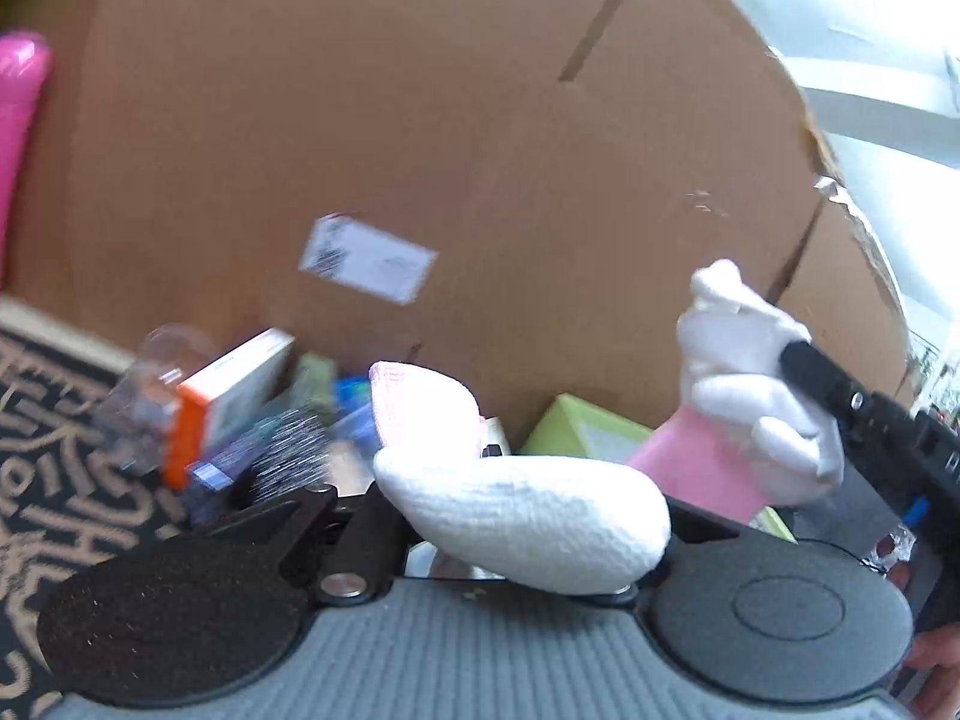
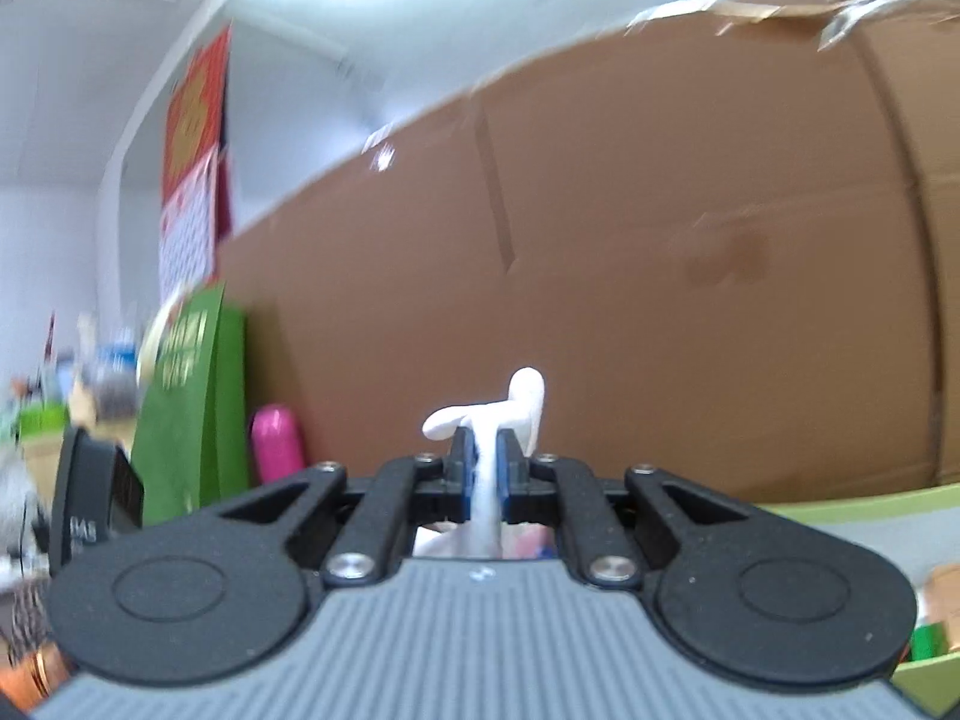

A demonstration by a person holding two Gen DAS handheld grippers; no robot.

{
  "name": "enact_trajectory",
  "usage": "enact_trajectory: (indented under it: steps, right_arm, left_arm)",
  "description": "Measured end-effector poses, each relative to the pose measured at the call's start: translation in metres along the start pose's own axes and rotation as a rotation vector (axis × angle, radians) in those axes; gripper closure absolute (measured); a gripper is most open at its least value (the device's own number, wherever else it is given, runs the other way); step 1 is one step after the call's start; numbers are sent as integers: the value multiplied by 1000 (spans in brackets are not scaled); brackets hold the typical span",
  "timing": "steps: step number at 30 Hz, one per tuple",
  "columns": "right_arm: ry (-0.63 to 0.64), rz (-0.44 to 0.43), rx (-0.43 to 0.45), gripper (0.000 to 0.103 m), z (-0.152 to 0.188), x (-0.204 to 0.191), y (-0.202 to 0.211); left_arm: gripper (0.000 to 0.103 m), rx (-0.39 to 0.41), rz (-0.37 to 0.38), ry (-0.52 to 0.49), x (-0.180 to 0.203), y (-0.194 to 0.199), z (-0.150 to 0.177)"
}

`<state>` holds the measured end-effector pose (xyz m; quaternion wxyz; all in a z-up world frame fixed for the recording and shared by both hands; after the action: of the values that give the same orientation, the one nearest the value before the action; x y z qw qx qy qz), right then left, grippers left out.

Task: Organize objects
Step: 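Carry the white gloves into the light-green box and open both tools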

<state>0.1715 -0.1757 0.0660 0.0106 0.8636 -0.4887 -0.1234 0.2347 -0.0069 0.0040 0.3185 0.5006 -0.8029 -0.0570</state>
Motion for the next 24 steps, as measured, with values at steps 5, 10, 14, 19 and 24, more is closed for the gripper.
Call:
enact_trajectory:
  steps: [5,10,14,19,24]
  right_arm:
    - [-21,57,122,95,-27,29,33]
    - [-84,204,164,95,-28,81,51]
    - [-125,336,140,95,-17,123,52]
    - [-207,416,96,95,2,163,45]
    - [-268,461,3,88,25,198,38]
  left_arm:
    - [99,12,4,-61,42,-11,-16]
    - [99,4,45,-102,85,-25,-31]
    - [99,-2,82,-127,122,-46,-40]
    - [99,-45,89,-183,158,-81,-41]
    - [91,-91,83,-198,170,-125,-31]
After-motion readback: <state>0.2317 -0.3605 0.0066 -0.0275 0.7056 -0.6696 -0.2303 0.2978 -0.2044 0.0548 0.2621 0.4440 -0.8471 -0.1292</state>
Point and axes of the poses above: each gripper's, at about its wrist camera, not at the fingertips, and y roughly against the way its jaws point, x to its right, z to its underside, the point moved 8 cm from there along -y, roughly the way its jaws point, and after that the axes turned 8 degrees about -x, right-handed, at the moved point
